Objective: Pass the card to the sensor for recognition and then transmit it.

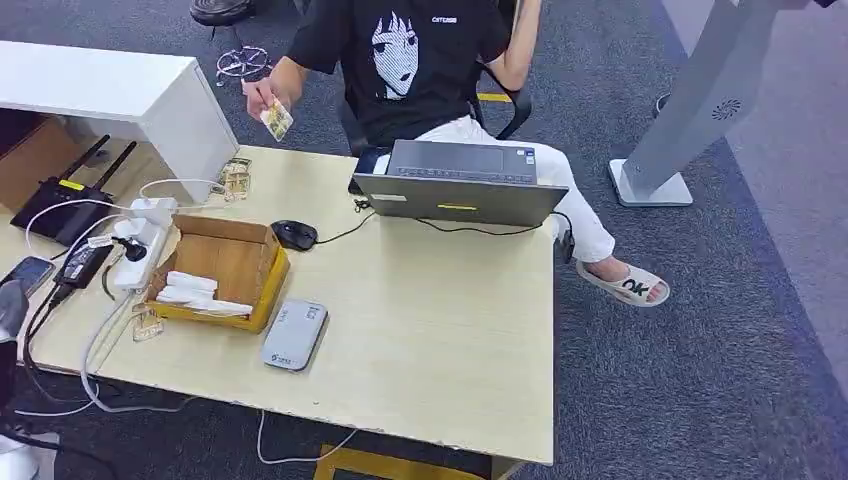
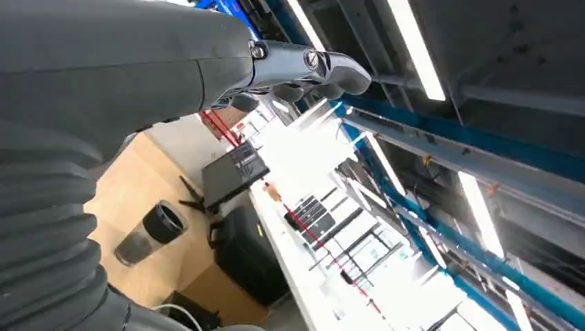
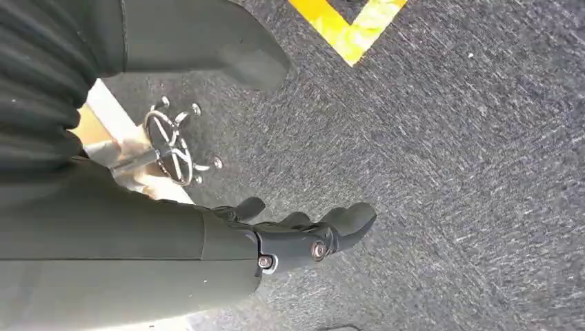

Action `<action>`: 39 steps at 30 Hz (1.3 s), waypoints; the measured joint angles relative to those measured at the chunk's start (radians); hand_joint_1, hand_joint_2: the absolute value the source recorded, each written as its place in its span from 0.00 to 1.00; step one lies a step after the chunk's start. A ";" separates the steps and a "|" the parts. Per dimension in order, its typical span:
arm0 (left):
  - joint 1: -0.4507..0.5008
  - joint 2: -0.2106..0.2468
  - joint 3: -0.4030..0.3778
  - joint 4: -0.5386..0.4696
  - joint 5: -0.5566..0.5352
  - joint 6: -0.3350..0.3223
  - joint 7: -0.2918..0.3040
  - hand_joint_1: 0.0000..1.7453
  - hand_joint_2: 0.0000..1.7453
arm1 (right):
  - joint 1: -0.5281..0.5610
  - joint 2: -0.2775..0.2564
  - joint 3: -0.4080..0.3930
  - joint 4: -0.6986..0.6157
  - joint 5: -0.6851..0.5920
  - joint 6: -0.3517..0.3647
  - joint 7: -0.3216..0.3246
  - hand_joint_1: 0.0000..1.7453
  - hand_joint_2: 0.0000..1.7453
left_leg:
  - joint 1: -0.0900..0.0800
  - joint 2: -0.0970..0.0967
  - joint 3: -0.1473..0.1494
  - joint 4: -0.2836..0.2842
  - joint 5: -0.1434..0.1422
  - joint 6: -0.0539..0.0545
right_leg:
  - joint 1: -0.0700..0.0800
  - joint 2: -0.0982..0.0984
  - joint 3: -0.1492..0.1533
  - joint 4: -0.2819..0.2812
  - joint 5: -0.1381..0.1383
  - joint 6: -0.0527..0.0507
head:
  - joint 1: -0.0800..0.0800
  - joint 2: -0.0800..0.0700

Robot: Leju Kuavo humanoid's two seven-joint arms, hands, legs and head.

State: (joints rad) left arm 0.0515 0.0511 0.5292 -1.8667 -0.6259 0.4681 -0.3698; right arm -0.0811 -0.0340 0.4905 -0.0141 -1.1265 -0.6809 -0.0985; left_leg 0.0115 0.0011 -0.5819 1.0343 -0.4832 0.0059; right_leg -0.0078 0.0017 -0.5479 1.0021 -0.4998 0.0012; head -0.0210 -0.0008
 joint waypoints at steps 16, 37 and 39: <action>-0.267 0.064 -0.225 0.335 -0.275 -0.019 0.182 0.00 1.00 | -0.006 0.002 0.142 -0.026 -0.011 -0.002 0.049 0.00 1.00 | 0.000 0.000 0.000 0.000 0.001 0.000 | 0.000 0.000 -0.001 0.000 0.001 -0.001 | 0.000 0.000; -0.577 0.073 -0.579 0.693 -0.551 -0.139 0.357 0.00 1.00 | -0.011 0.002 0.345 -0.053 -0.030 0.010 0.110 0.00 1.00 | 0.000 0.002 -0.001 0.001 0.002 0.000 | 0.000 0.002 -0.002 0.000 0.003 -0.002 | 0.000 0.000; -0.599 0.081 -0.625 0.722 -0.570 -0.160 0.374 0.00 1.00 | -0.013 0.001 0.374 -0.055 -0.033 0.014 0.112 0.00 1.00 | 0.000 0.002 -0.001 0.001 0.002 0.000 | 0.000 0.002 -0.002 0.001 0.003 -0.002 | 0.000 0.000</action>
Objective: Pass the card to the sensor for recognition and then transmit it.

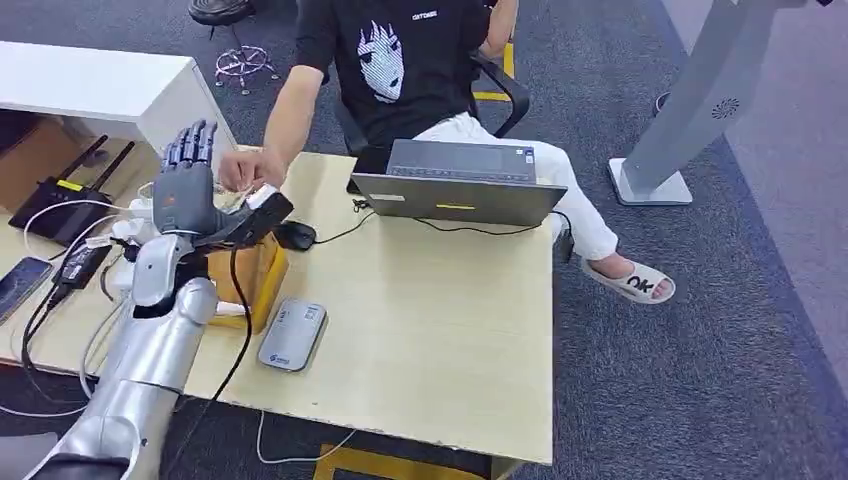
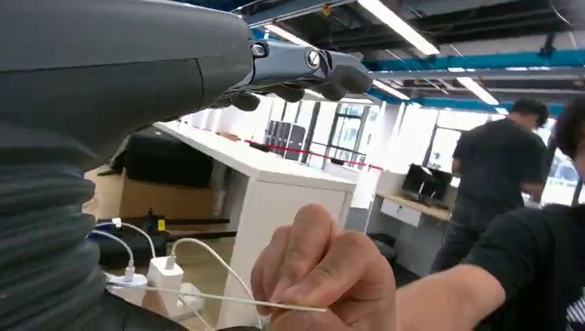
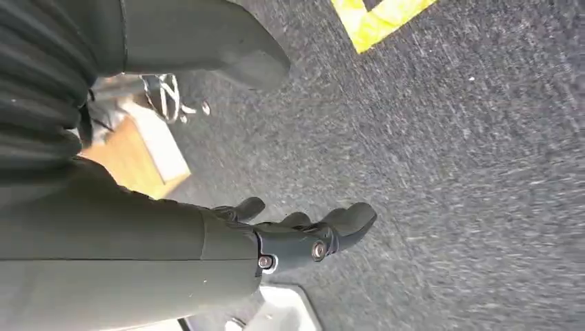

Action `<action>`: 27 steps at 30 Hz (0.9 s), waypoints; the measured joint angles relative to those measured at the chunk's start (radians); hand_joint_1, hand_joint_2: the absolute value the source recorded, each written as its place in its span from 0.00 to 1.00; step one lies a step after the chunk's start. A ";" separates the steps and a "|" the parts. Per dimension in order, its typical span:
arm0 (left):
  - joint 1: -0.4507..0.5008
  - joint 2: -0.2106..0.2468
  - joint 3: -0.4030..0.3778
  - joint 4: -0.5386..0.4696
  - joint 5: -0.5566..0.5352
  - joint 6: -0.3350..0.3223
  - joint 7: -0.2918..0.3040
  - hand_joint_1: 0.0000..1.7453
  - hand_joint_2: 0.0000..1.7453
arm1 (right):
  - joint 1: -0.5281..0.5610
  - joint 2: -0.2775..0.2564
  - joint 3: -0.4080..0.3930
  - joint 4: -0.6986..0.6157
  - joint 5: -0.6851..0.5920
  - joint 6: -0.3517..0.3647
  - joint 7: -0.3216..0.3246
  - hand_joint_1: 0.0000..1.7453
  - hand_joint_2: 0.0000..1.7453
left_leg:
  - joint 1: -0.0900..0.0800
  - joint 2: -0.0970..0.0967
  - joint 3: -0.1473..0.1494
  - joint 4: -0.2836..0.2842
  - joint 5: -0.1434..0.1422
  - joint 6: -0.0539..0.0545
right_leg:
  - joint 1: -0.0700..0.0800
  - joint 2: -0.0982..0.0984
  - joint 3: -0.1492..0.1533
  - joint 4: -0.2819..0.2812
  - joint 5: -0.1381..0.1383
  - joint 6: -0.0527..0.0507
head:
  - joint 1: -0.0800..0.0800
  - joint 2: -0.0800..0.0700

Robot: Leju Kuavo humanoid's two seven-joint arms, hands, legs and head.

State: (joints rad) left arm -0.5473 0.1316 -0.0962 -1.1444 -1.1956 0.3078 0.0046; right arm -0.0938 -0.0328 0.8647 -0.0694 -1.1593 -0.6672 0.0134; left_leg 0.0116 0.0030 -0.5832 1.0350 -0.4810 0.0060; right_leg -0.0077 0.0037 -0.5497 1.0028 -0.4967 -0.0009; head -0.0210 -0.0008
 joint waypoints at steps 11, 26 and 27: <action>-0.051 0.018 -0.101 0.087 -0.035 -0.045 0.042 1.00 1.00 | 0.000 -0.003 0.075 -0.007 -0.007 0.005 0.009 0.00 1.00 | 0.000 0.000 0.000 0.000 0.000 0.000 | 0.000 0.000 0.000 0.000 0.000 0.000 | 0.000 0.000; -0.050 0.047 -0.113 0.117 -0.028 -0.044 0.040 1.00 1.00 | 0.001 -0.008 0.093 -0.009 -0.014 0.015 0.029 0.00 1.00 | 0.000 0.000 0.000 0.000 0.000 0.000 | 0.000 0.000 0.000 0.000 0.000 0.000 | 0.000 0.000; -0.050 0.048 -0.114 0.118 -0.028 -0.046 0.040 1.00 1.00 | 0.001 -0.008 0.094 -0.010 -0.014 0.015 0.029 0.00 1.00 | 0.000 0.000 0.000 0.000 0.000 0.000 | 0.000 0.000 0.000 0.000 0.000 0.000 | 0.000 0.000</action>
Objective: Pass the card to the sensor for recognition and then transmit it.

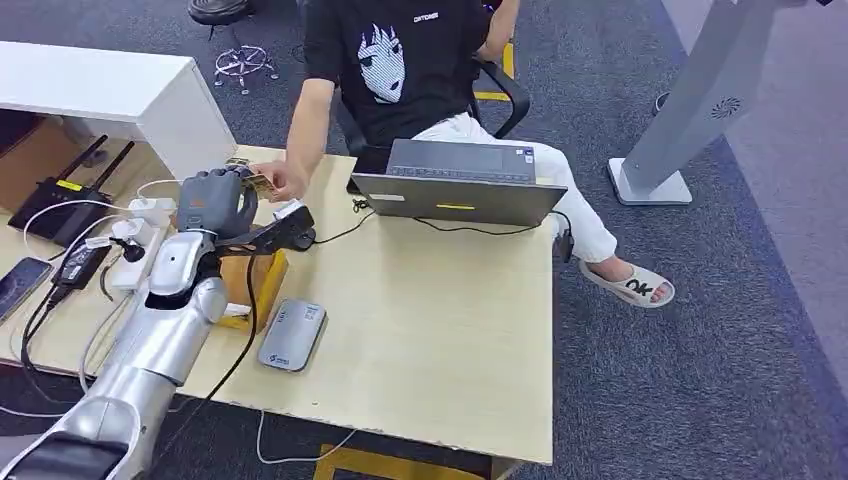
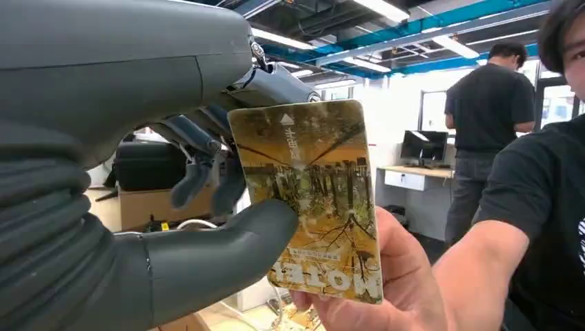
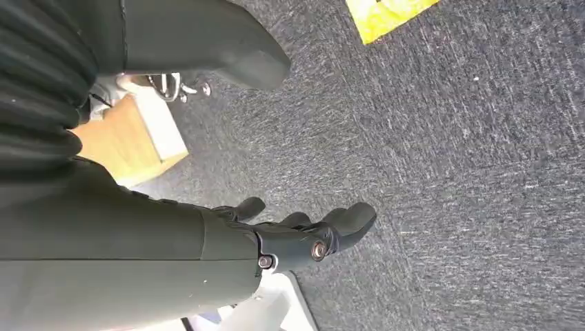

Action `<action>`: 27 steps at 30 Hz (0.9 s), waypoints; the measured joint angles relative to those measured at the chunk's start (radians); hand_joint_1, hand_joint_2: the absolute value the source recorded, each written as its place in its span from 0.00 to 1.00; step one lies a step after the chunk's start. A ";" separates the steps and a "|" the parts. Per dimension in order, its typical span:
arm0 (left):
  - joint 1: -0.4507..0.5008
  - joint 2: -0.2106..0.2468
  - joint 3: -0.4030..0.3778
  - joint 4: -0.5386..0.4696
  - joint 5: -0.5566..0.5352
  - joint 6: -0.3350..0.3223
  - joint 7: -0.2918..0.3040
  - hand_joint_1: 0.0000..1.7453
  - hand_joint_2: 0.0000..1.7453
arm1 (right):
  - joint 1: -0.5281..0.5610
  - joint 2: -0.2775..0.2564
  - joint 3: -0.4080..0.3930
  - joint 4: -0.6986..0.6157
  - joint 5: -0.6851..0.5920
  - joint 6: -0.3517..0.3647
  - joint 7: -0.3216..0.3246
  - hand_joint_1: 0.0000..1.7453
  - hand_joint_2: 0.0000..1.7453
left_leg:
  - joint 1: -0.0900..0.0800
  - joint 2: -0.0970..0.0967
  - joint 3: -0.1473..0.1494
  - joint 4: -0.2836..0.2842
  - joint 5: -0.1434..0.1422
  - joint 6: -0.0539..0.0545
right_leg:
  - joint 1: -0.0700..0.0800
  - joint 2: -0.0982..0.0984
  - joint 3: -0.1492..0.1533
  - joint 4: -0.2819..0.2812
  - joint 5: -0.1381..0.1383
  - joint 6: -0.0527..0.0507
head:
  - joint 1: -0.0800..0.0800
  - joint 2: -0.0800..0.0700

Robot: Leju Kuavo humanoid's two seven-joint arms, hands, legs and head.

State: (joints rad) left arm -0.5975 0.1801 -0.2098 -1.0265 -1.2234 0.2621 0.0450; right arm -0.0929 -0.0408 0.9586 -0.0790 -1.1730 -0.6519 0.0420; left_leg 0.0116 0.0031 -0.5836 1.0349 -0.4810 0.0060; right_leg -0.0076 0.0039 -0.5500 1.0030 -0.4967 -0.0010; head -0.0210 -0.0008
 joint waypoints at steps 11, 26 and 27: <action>0.002 0.023 -0.008 0.001 0.012 -0.023 -0.004 1.00 1.00 | 0.000 -0.002 0.014 -0.001 -0.008 0.006 -0.008 0.00 1.00 | 0.000 0.000 0.000 0.000 0.000 0.000 | 0.000 0.000 0.000 0.000 0.000 0.000 | 0.000 0.000; 0.025 0.046 -0.138 -0.137 0.053 -0.201 -0.035 1.00 1.00 | 0.001 -0.002 0.041 -0.001 -0.070 0.007 -0.013 0.00 1.00 | 0.000 0.000 0.000 0.000 0.000 0.000 | 0.000 0.000 0.000 0.000 0.000 0.000 | 0.000 0.000; 0.024 0.050 -0.154 -0.143 0.060 -0.216 -0.034 1.00 1.00 | 0.001 -0.002 0.043 -0.001 -0.077 0.007 -0.015 0.00 1.00 | 0.000 0.000 0.000 0.000 0.000 0.000 | 0.000 0.000 0.000 0.000 0.000 0.000 | 0.000 0.000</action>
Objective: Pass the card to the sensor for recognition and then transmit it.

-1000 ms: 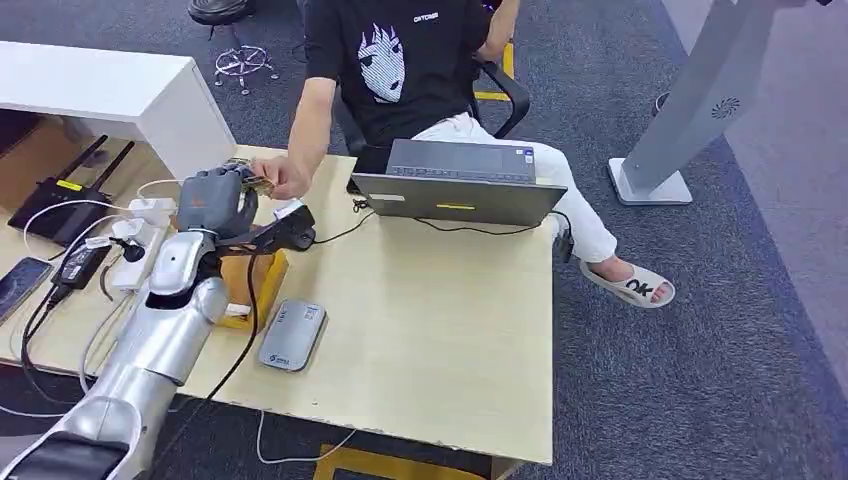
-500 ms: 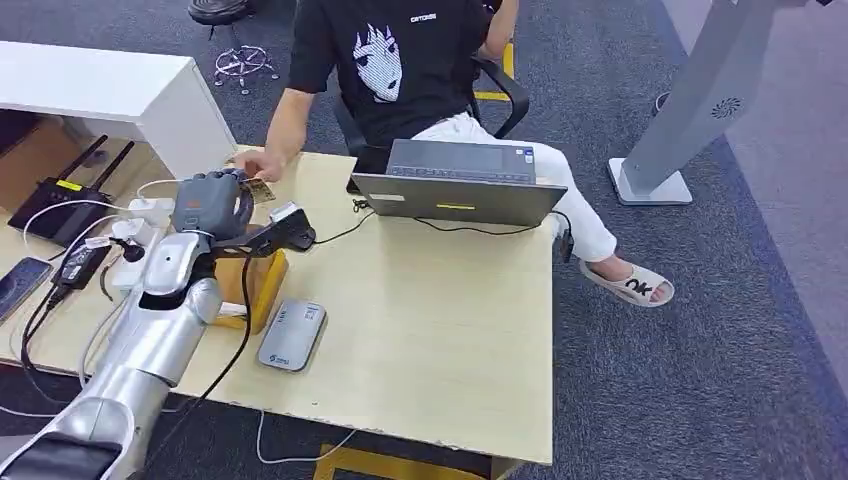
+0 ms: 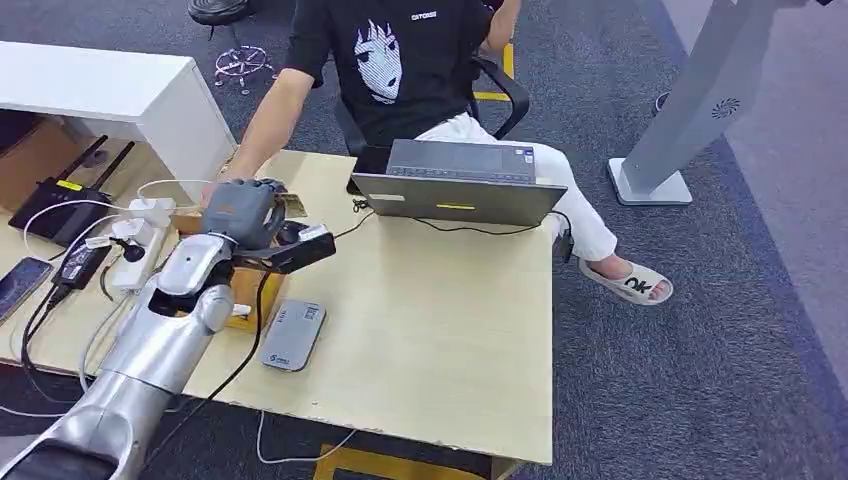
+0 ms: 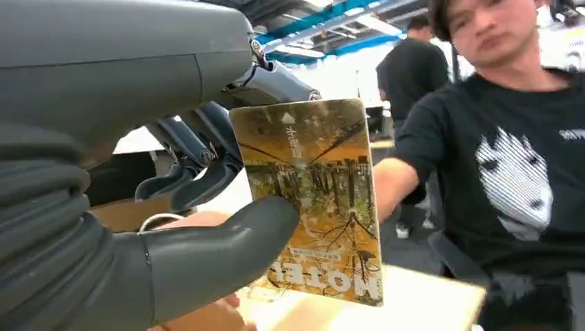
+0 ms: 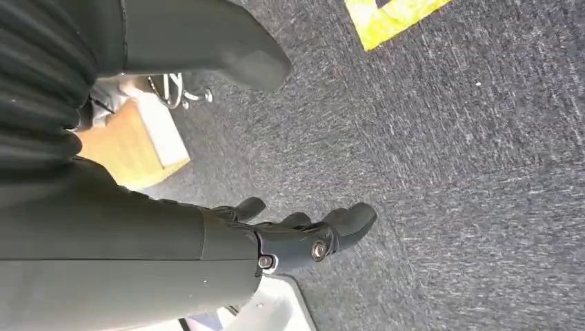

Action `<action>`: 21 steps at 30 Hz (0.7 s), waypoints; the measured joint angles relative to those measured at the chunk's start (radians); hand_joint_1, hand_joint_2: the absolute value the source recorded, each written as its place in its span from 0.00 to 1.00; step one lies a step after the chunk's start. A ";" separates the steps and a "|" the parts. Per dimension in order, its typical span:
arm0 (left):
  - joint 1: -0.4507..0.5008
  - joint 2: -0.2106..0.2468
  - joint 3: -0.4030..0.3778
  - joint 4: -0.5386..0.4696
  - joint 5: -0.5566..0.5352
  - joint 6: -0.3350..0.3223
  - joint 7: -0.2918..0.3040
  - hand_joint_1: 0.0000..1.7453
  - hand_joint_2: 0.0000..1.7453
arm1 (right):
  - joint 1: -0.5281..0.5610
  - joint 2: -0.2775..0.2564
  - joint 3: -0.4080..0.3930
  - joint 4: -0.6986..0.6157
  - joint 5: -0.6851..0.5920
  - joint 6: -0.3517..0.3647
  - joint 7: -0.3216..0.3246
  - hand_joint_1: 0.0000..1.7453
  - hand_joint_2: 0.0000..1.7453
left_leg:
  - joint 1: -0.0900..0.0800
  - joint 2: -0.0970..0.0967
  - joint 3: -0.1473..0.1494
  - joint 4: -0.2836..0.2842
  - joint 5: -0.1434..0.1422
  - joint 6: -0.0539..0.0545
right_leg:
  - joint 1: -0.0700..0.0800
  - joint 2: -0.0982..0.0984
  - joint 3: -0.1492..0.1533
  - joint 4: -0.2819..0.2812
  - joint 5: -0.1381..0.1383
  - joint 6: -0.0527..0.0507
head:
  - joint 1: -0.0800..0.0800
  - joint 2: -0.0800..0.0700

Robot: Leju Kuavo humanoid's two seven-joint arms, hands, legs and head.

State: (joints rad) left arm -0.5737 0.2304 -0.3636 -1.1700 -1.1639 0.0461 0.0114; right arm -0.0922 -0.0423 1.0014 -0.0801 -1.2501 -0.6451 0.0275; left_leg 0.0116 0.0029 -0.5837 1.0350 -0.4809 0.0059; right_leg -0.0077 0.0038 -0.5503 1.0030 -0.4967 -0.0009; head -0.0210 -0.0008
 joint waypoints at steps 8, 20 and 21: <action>-0.018 0.025 -0.119 -0.029 0.027 -0.064 0.021 1.00 1.00 | 0.000 0.000 0.018 0.000 -0.037 -0.002 -0.007 0.00 1.00 | 0.000 0.000 0.000 0.000 0.000 0.000 | 0.000 0.000 0.000 0.000 0.000 0.000 | 0.000 0.000; -0.004 0.087 -0.236 -0.035 0.021 -0.081 0.051 1.00 1.00 | 0.001 0.000 0.042 0.000 -0.069 -0.004 -0.007 0.00 1.00 | 0.000 0.000 0.000 0.000 0.000 0.000 | 0.000 0.000 0.000 0.000 0.000 0.000 | 0.000 0.000; -0.003 0.087 -0.238 -0.035 0.021 -0.081 0.051 1.00 1.00 | 0.001 0.000 0.043 0.000 -0.069 -0.004 -0.007 0.00 1.00 | 0.000 0.000 0.000 0.000 0.000 0.000 | 0.000 0.000 0.000 0.000 0.000 0.000 | 0.000 0.000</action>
State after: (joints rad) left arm -0.5766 0.3178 -0.6012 -1.2047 -1.1425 -0.0351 0.0629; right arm -0.0914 -0.0423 1.0445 -0.0801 -1.3195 -0.6493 0.0202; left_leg 0.0116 0.0030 -0.5839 1.0348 -0.4809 0.0059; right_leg -0.0076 0.0039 -0.5505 1.0031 -0.4968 -0.0010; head -0.0210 -0.0008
